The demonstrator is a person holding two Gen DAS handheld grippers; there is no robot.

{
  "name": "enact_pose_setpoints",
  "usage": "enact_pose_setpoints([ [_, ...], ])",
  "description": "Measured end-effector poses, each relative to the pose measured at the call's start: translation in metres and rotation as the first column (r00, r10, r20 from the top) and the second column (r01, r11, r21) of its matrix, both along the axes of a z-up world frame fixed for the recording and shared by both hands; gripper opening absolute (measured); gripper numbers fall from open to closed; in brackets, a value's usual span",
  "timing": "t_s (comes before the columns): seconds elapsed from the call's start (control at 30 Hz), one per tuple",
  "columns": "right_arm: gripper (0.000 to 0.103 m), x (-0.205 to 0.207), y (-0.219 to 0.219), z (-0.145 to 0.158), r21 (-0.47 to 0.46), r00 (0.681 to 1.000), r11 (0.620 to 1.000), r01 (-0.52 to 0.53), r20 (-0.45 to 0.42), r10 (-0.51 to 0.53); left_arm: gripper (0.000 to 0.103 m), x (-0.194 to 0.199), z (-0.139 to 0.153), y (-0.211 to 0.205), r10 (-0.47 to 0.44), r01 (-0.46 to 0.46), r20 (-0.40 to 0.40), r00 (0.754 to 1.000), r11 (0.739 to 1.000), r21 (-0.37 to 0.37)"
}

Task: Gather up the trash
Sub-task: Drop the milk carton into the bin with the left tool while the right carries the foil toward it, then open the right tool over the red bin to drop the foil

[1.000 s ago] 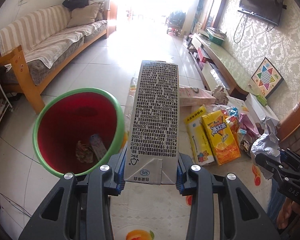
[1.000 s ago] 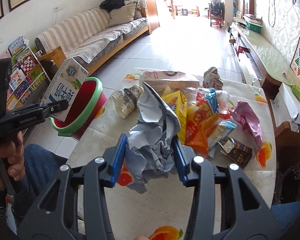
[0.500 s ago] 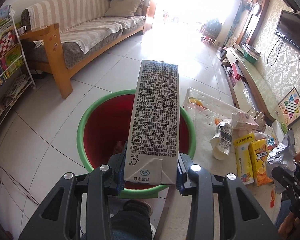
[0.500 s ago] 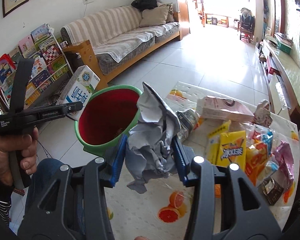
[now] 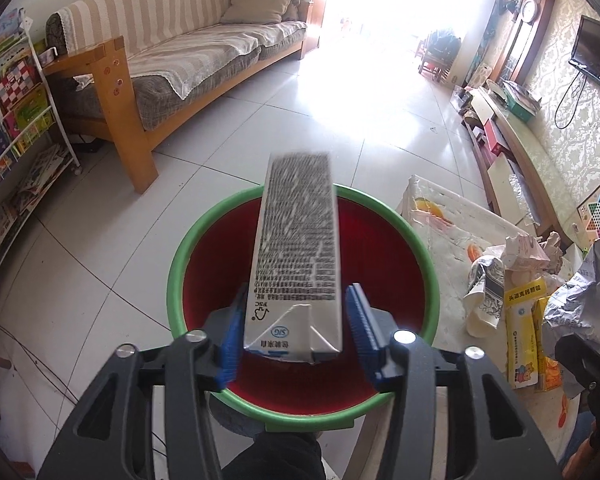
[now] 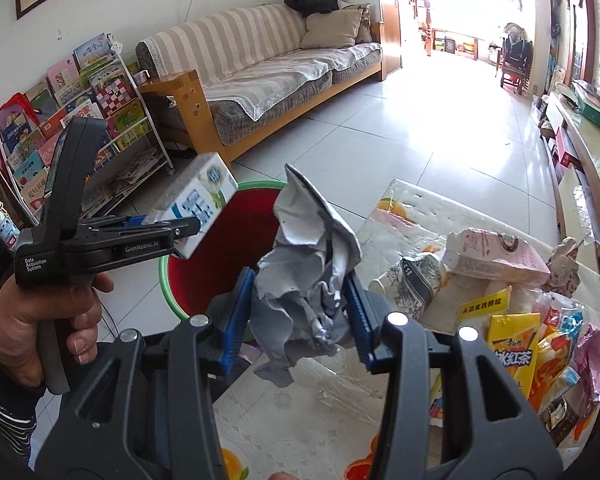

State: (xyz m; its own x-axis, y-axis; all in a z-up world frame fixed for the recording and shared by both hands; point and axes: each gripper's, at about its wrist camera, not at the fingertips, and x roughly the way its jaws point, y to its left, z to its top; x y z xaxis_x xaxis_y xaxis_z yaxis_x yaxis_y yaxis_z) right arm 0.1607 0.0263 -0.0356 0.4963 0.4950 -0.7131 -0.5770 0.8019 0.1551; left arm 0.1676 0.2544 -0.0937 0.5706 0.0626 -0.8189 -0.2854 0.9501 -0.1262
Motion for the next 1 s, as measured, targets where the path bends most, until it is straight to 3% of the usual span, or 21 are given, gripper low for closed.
enact_pose_setpoints([
  [0.07, 0.044, 0.002, 0.005, 0.0, -0.004, 1.0, 1.0, -0.005, 0.001, 0.005, 0.072, -0.001, 0.0, 0.004, 0.005, -0.005, 0.003, 1.0, 1.0, 0.003],
  [0.27, 0.044, 0.011, 0.025, -0.004, -0.011, 1.0, 1.0, -0.027, -0.007, 0.027, 0.08, -0.011, 0.003, 0.013, 0.039, -0.039, 0.011, 0.999, 0.999, 0.029],
  [0.4, 0.044, 0.018, 0.043, -0.01, -0.014, 0.999, 0.999, -0.05, -0.014, 0.05, 0.083, -0.025, 0.008, 0.024, 0.08, -0.082, 0.026, 0.996, 0.995, 0.053],
  [0.87, 0.045, 0.044, 0.121, -0.031, -0.039, 0.991, 0.991, -0.132, -0.032, 0.13, 0.084, -0.051, 0.005, 0.063, 0.165, -0.166, 0.049, 0.985, 0.986, 0.002],
  [0.97, 0.049, 0.049, 0.13, -0.035, -0.047, 0.99, 0.99, -0.136, -0.05, 0.133, 0.084, -0.051, 0.005, 0.067, 0.162, -0.162, 0.053, 0.985, 0.987, -0.001],
  [1.0, 0.061, 0.049, 0.132, -0.036, -0.053, 0.99, 0.99, -0.132, -0.054, 0.13, 0.084, -0.051, 0.004, 0.068, 0.161, -0.161, 0.054, 0.986, 0.987, -0.003],
])
